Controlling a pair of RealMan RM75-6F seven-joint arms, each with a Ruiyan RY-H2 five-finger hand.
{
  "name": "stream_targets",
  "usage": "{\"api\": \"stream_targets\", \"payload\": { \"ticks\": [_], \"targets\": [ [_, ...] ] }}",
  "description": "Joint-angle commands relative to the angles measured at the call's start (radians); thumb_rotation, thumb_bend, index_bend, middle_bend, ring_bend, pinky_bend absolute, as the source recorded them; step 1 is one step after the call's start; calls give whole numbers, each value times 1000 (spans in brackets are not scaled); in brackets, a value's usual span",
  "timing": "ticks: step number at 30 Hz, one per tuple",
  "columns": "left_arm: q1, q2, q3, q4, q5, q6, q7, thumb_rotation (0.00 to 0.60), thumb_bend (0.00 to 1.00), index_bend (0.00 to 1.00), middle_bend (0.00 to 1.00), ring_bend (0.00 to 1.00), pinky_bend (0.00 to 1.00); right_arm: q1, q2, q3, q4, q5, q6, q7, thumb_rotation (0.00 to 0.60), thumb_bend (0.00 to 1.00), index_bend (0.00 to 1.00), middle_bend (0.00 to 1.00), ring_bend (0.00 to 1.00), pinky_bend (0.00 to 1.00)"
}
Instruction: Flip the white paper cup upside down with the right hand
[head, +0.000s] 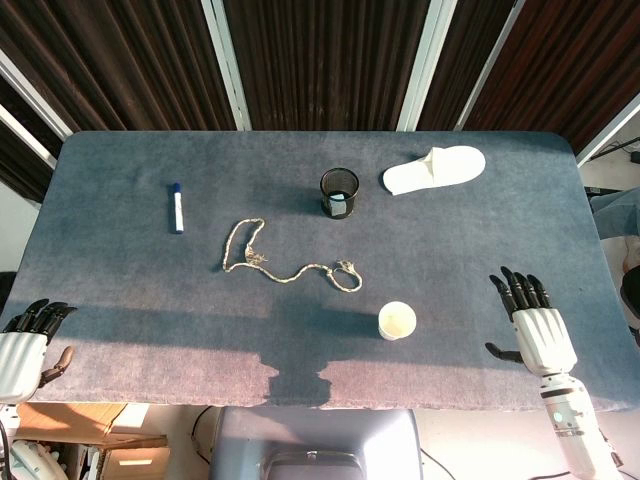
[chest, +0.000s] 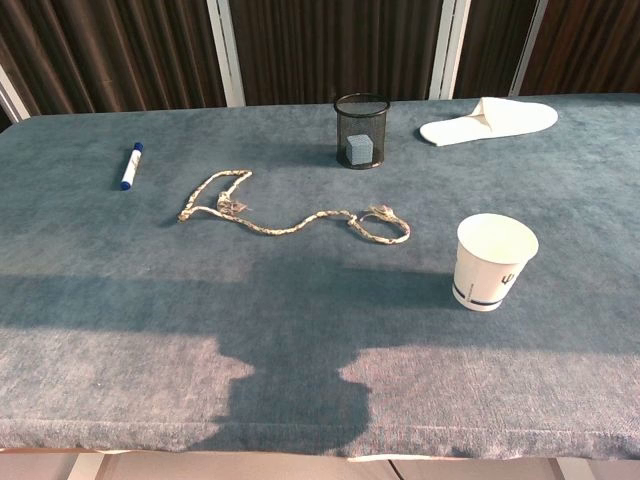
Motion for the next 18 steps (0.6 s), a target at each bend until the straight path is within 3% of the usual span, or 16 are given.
{"api": "stream_targets", "payload": {
  "ticks": [1,8,18],
  "targets": [
    [0,0,1,2,1,0,-1,600,341,265,219,154,338,2,-1,-1,0,1,-6,-3,600,107,0,0,0,59],
    [-1,0,-1,1,-1,-1,-3,600,342,265,219,155,339,26,-16,3,23,0,-47,20,600,107,0,0,0,62],
    [2,7,-1,-2,-5,1,-8,600,340,266,220,154,341,129,-88,-8,132,-84,-185,303,600,107,17,10,0,78]
  ]
}}
